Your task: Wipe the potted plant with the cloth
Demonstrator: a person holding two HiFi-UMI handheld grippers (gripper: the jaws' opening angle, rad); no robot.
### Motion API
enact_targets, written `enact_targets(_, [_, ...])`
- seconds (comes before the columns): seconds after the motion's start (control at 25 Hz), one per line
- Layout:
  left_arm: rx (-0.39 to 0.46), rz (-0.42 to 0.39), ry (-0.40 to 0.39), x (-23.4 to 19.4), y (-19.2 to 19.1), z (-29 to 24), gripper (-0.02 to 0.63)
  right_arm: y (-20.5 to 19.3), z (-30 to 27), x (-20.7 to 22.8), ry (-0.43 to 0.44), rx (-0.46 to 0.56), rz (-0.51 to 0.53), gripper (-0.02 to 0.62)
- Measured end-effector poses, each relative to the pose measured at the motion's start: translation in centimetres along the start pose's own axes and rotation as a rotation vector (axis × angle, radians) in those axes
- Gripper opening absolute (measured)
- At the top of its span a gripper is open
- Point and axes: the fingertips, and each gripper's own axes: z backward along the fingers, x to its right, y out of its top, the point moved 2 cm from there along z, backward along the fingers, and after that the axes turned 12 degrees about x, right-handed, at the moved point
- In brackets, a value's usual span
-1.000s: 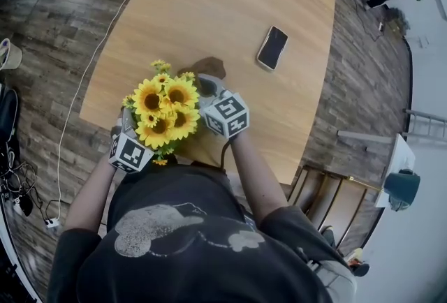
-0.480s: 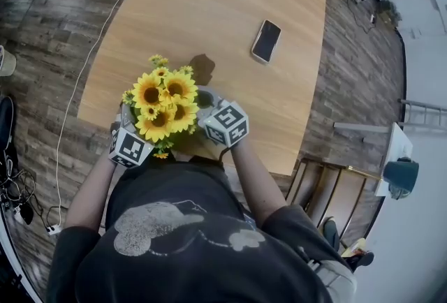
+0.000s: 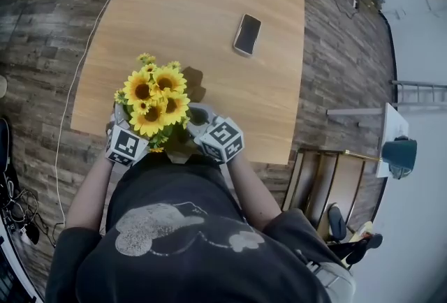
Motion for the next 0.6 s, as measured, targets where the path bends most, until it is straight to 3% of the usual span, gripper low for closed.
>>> enact_targets(0.4, [-0.03,-0.017,-0.038,-0.1,0.0,0.0,0.611,-1.0,2.9,-2.4,-0.095,0.018,-0.021,0.043])
enact_targets(0.6, [-0.015,-0.007,0.039,-0.5,-0.3,0.8,0.612,-0.6,4.8,-1.4,-0.167,0.056,-0.038,0.043])
